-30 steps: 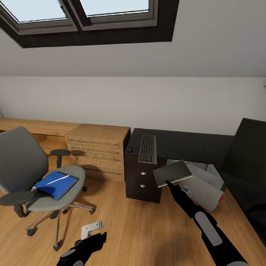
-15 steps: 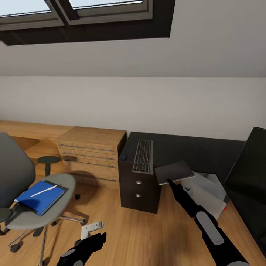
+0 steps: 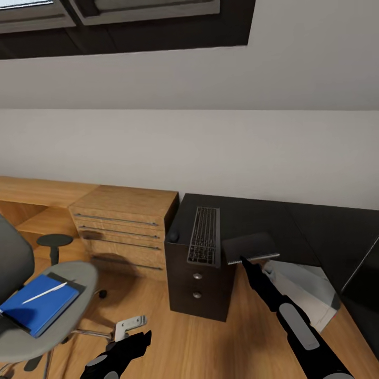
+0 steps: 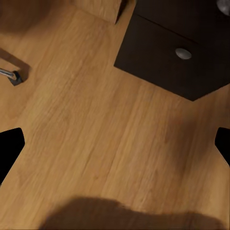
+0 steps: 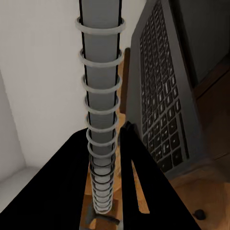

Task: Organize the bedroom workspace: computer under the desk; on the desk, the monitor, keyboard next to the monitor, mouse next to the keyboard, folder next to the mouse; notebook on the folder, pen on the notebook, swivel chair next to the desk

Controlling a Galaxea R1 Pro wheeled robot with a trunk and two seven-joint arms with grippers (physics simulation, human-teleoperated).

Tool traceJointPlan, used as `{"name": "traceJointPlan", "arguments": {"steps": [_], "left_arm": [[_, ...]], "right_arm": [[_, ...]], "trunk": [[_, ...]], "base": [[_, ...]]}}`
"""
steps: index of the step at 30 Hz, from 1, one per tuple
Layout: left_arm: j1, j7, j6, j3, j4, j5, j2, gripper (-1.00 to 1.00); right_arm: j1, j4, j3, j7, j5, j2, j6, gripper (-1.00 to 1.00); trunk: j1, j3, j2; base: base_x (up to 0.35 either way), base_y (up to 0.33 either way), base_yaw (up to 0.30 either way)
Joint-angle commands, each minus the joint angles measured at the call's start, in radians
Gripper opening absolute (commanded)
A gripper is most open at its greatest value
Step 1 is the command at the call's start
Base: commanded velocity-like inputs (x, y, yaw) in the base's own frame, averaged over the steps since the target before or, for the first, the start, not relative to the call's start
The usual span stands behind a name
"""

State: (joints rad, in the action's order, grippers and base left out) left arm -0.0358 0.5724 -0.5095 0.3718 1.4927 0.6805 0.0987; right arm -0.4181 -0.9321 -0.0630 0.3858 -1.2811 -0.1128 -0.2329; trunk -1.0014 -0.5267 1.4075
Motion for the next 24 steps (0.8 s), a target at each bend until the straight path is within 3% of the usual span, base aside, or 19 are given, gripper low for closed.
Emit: {"name": "traceJointPlan", "arguments": {"steps": [1, 12, 20, 22, 24], "left_arm": [[-0.001, 0.010, 0.000, 0.002, 0.001, 0.009, 0.001, 1.00], [-0.001, 0.010, -0.001, 0.002, 0.001, 0.010, 0.001, 1.00], [-0.001, 0.009, -0.003, -0.005, 0.002, 0.016, 0.002, 1.00], [-0.001, 0.009, -0.003, -0.015, 0.003, 0.017, 0.002, 1.00], [-0.001, 0.009, -0.003, -0.046, 0.007, 0.018, 0.000, 1.00]], "right_arm": [[-0.001, 0.004, -0.001, 0.001, -0.014, -0.001, 0.005, -1.00], [-0.001, 0.012, 0.014, 0.001, -0.016, -0.002, 0.033, -1.00], [-0.001, 0.022, 0.024, 0.001, -0.017, -0.002, 0.034, -1.00], [-0.001, 0.030, 0.023, 0.001, -0.017, -0.002, 0.035, -1.00], [-0.001, 0.037, 0.024, 0.001, -0.017, -0.002, 0.035, -1.00]], "trunk": [[-0.001, -0.001, 0.001], [-0.001, -0.001, 0.001], [-0.001, -0.001, 0.001], [-0.001, -0.001, 0.001], [-0.001, -0.001, 0.001]], "base": [[0.324, 0.000, 0.000], [0.283, -0.110, 0.000], [0.081, -0.078, 0.000], [0.014, -0.013, 0.000], [0.006, -0.006, 0.000]]}}
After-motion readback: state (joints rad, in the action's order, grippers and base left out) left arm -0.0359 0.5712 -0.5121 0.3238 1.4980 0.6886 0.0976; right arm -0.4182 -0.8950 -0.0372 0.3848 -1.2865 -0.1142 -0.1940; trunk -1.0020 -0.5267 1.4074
